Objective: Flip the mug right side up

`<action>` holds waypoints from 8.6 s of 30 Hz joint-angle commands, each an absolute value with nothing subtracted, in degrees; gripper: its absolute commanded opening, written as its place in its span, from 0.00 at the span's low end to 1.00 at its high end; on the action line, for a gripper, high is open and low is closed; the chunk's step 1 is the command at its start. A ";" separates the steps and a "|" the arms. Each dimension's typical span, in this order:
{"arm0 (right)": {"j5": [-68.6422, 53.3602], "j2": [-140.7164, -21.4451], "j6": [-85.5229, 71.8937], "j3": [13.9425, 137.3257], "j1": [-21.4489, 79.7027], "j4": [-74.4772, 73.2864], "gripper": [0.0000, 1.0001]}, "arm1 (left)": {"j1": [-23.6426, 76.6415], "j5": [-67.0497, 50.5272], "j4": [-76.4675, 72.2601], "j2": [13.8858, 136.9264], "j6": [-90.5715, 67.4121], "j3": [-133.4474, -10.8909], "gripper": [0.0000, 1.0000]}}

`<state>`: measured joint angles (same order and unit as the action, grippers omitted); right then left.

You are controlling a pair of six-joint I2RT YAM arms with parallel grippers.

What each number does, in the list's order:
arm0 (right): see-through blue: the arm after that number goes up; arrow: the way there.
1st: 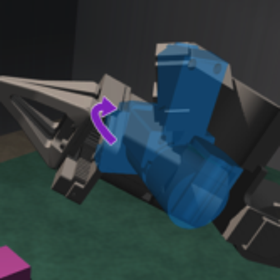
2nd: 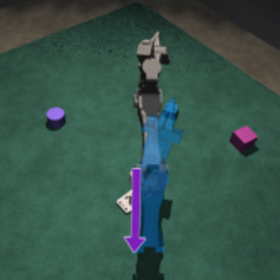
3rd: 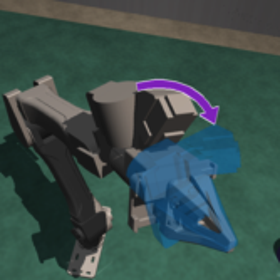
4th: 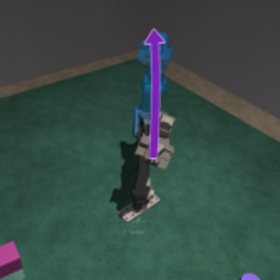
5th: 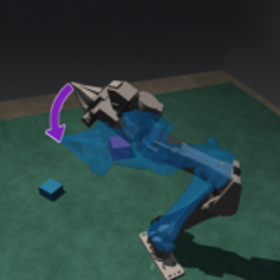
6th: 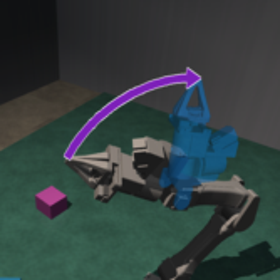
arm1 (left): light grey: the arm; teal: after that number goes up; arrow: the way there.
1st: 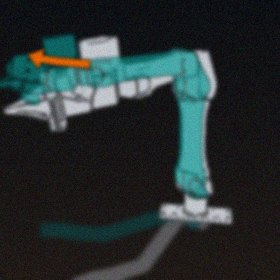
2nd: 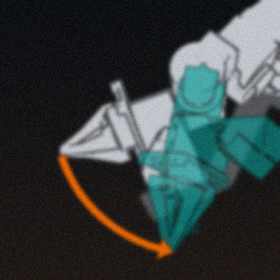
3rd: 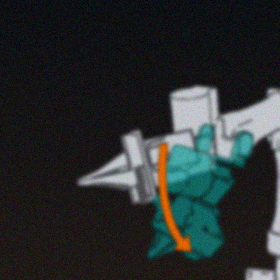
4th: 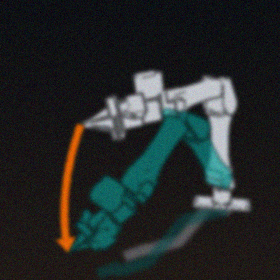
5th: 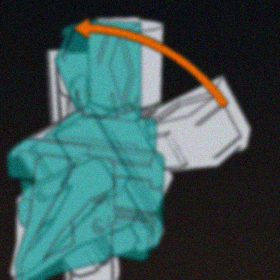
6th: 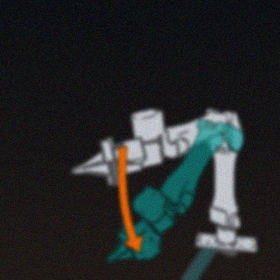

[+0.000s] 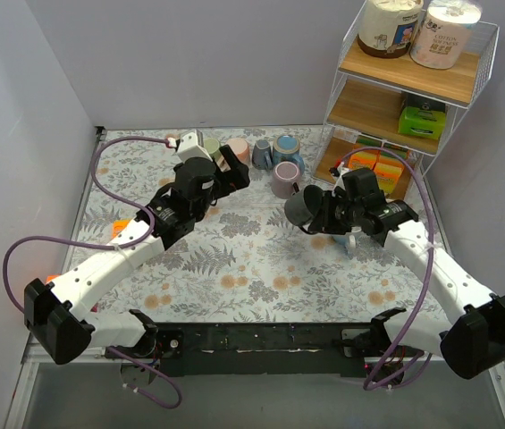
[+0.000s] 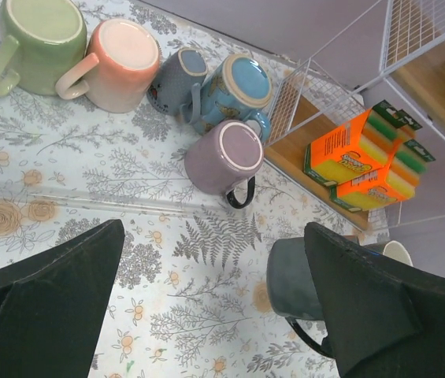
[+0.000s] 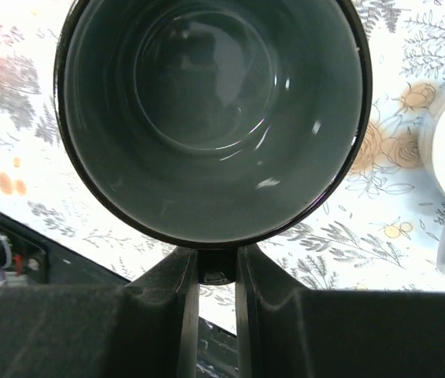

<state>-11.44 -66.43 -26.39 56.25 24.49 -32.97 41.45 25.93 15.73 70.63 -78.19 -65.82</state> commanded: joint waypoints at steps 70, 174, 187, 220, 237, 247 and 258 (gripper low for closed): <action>14.33 -61.36 -30.32 65.40 27.25 -40.34 0.72 | 43.77 8.34 18.45 105.97 -77.69 -90.77 0.98; 5.18 -58.27 -24.35 57.66 16.61 -38.76 0.65 | 46.85 31.99 31.20 132.28 -80.95 -114.70 0.29; 5.19 -58.01 -24.26 58.01 16.52 -38.94 0.64 | 46.67 31.82 31.38 132.80 -80.60 -114.87 0.11; -47.27 -61.44 -42.34 63.02 16.44 9.77 0.70 | 46.67 9.97 2.42 78.52 -73.31 -88.43 0.00; -51.95 -78.65 -90.43 69.78 17.14 78.38 0.72 | 46.67 -11.24 -15.99 72.42 -72.95 -85.69 0.00; -48.61 -81.91 -95.09 71.28 18.19 84.01 0.66 | 46.67 -10.37 -18.10 74.00 -72.07 -84.46 0.00; -45.18 -82.97 -98.35 70.67 19.25 84.03 0.35 | 46.76 -10.02 -18.72 75.32 -71.02 -83.67 0.00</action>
